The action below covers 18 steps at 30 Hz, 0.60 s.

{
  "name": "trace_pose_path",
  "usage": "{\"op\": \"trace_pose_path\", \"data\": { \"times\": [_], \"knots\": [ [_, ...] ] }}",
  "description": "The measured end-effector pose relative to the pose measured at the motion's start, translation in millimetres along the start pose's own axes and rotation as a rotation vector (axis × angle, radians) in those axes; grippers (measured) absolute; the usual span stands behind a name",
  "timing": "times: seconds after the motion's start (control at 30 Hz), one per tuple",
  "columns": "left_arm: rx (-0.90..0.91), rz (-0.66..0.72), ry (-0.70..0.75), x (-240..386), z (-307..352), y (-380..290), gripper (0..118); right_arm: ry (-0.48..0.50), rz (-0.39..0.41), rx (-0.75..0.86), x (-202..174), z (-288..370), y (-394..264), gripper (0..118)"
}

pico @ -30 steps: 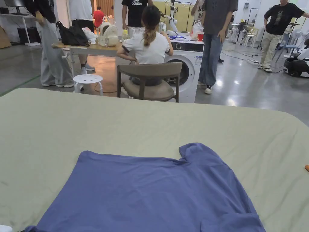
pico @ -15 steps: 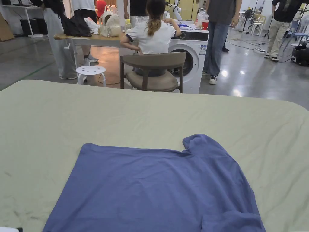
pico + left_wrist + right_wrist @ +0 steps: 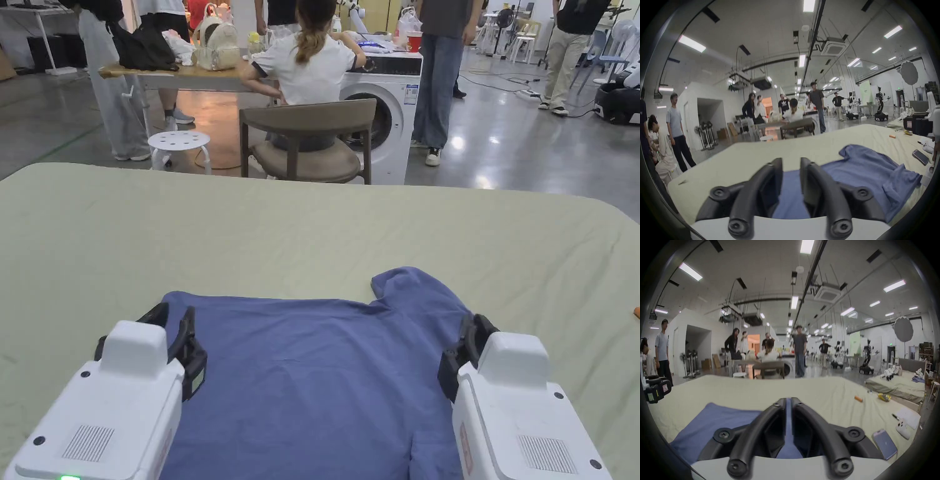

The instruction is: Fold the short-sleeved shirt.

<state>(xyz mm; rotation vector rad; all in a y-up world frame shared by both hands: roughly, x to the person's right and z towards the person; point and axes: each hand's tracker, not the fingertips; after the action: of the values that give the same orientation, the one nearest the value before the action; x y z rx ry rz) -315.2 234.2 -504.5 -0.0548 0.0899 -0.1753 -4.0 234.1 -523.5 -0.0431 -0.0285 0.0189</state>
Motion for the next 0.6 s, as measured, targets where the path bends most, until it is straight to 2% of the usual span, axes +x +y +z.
{"op": "trace_pose_path", "data": {
  "times": [0.07, 0.17, 0.3, 0.47, 0.6],
  "knots": [
    [0.034, -0.012, 0.008, 5, 0, 6, 0, 0.008, 0.013, 0.039, -5, 2, 7, 1],
    [0.054, 0.006, -0.002, 3, 2, 9, 0, 0.006, 0.025, 0.064, -10, 5, 14, 0],
    [-0.021, 0.02, -0.016, -14, 12, 6, 0, 0.033, 0.036, 0.054, -10, 4, 15, 0],
    [-0.314, 0.056, -0.069, -65, 34, -25, 0, 0.052, 0.053, -0.006, -7, 1, 4, 0],
    [-0.565, 0.127, -0.103, -106, 53, -61, 0, 0.066, 0.031, -0.08, -6, -5, -12, 0]
  ]
}}
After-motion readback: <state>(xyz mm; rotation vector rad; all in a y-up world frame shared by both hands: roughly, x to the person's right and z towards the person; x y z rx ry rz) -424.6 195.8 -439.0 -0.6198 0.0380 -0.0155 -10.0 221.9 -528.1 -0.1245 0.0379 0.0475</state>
